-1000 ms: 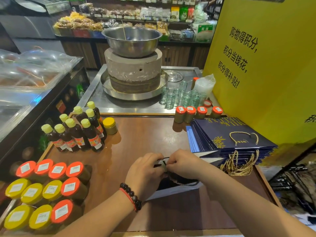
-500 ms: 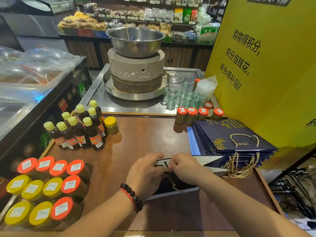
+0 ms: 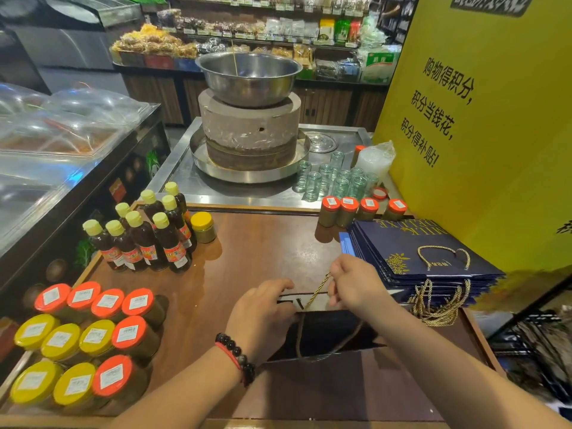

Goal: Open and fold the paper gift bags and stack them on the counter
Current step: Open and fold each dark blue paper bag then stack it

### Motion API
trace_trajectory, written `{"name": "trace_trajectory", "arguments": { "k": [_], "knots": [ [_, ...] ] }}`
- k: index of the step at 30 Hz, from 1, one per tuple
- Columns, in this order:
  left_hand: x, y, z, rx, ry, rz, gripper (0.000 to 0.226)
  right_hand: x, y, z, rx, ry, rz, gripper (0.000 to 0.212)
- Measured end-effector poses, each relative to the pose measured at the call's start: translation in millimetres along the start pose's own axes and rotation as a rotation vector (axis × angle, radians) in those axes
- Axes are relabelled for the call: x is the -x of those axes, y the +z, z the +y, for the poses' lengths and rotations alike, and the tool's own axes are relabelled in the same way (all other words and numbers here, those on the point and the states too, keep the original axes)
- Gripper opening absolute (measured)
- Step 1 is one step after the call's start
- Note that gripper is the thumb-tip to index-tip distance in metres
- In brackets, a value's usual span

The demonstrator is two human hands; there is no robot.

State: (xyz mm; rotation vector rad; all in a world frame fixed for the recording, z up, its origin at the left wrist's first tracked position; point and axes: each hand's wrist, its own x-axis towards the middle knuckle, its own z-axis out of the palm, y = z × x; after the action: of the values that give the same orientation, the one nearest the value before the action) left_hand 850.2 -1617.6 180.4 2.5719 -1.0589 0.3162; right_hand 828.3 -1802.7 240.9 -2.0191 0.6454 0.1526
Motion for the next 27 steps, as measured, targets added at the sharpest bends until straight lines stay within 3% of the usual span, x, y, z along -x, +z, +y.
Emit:
{"name": "trace_trajectory", "arguments": {
  "k": [15, 20, 24, 27],
  "knots": [
    [-4.9, 0.4, 0.6, 0.010, 0.012, 0.001, 0.012, -3.3, -43.9, 11.5, -0.054, -0.038, 0.145, 0.021],
    [-3.3, -0.7, -0.5, 0.015, 0.003, 0.010, 0.013, 0.8, -43.8, 16.9, -0.077, -0.065, 0.151, 0.009],
    [-5.9, -0.9, 0.2, 0.081, -0.006, 0.024, 0.017, 16.7, -39.6, 17.4, 0.006, -0.266, 0.238, 0.013],
    [-7.8, -1.2, -1.2, 0.099, -0.015, 0.032, 0.019, 34.7, -19.0, 26.4, 0.041, -0.440, 0.134, 0.016]
  ]
}}
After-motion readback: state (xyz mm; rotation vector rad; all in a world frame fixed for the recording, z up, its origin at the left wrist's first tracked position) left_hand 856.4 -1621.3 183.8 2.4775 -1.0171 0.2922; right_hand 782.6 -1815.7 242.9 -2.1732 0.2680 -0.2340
